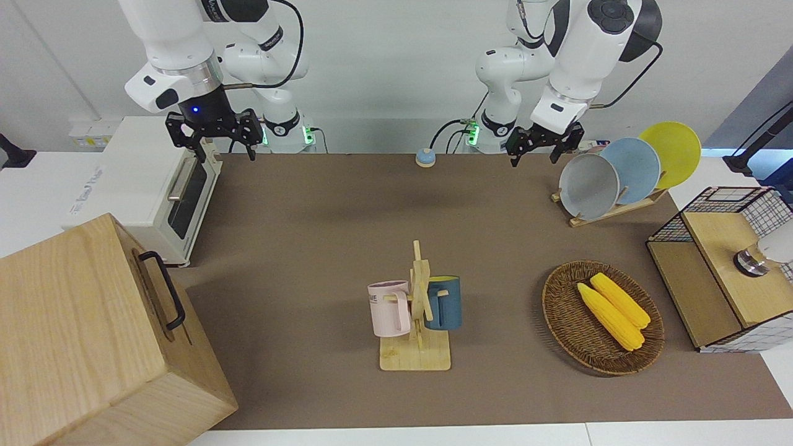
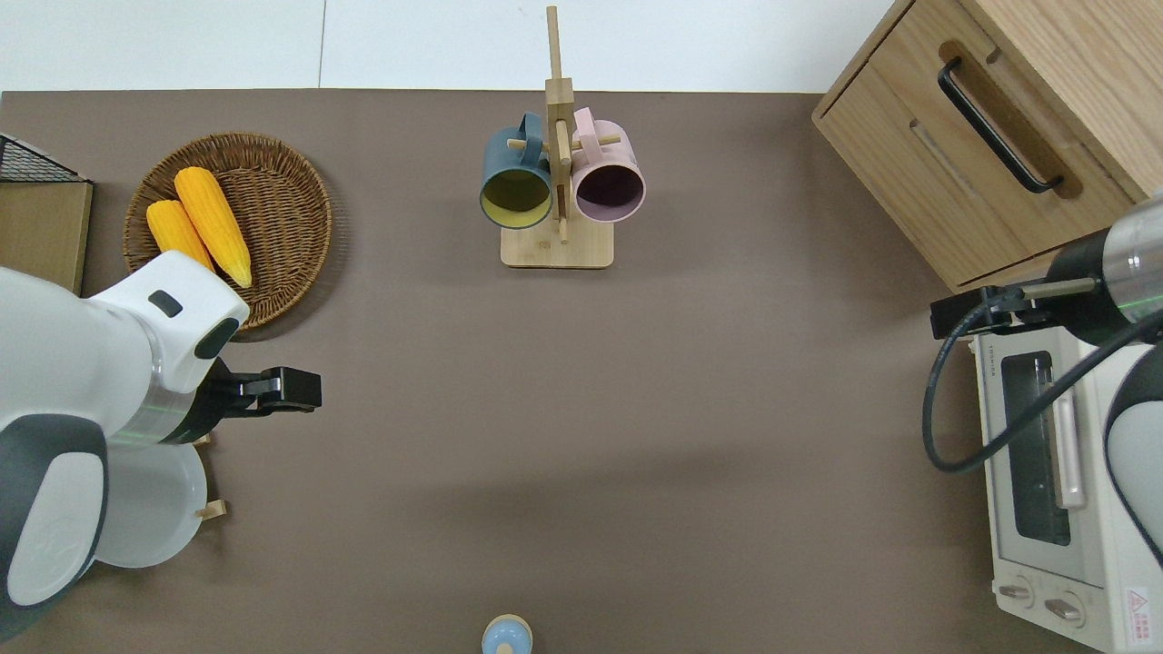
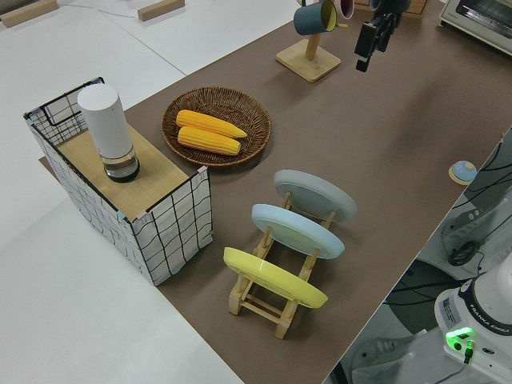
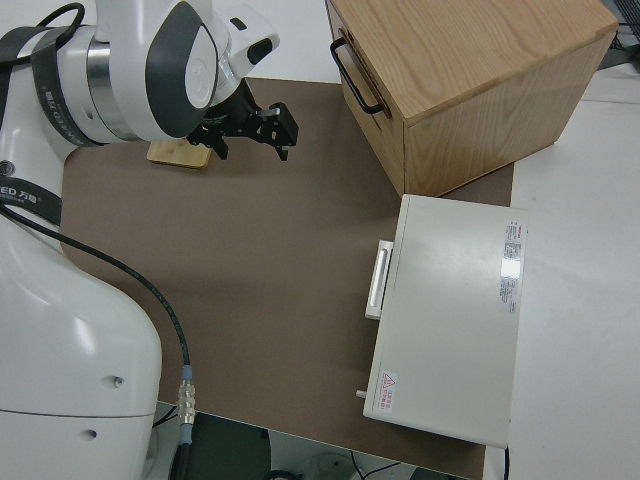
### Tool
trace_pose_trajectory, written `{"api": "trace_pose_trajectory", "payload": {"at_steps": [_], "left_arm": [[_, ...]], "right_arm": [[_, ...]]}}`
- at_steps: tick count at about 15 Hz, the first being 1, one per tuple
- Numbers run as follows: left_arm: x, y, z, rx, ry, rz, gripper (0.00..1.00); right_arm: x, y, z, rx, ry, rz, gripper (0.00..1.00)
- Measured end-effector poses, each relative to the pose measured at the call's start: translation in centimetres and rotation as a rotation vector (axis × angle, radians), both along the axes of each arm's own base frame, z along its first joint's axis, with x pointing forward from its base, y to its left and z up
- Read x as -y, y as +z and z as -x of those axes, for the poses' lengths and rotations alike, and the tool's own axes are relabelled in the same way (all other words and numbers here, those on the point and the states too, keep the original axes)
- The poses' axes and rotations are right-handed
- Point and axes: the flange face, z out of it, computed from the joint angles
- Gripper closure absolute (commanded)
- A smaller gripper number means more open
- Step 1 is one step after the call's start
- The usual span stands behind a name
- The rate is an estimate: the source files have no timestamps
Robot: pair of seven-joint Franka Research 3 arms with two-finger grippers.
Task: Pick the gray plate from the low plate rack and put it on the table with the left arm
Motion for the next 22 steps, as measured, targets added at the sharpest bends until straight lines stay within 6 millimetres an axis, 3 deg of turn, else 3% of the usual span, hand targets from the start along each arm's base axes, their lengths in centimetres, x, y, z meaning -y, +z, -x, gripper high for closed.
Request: {"api": "trace_pose_trajectory", "payload": {"at_steps": [6, 8, 13, 16, 18, 22], "left_arm": [[-0.5, -0.1, 0.1, -0.017, 0.002, -0.001, 0.00], [-1.4, -0.1, 0.1, -0.029, 0.000, 0.001, 0.00], [-6.8, 0.7, 0.1, -0.034, -0.038, 0.027, 0.00], [-11.7, 1.7, 0.7, -0.025, -0.081, 0.053, 0.00], [-13.6, 1.8, 1.0, -0.032, -0.113, 0.046, 0.00], [-15.3, 1.7, 1.4, -0.050, -0.135, 0.024, 0.00]], "right_arm": [[0.0, 0.0, 0.0, 0.000, 0.000, 0.000, 0.017], [0.0, 0.0, 0.0, 0.000, 0.000, 0.000, 0.017], [0.0, 0.0, 0.0, 0.000, 0.000, 0.000, 0.017], [0.0, 0.0, 0.0, 0.000, 0.000, 0.000, 0.017], [0.0, 0.0, 0.0, 0.000, 0.000, 0.000, 0.017], [0.0, 0.0, 0.0, 0.000, 0.000, 0.000, 0.017]]}}
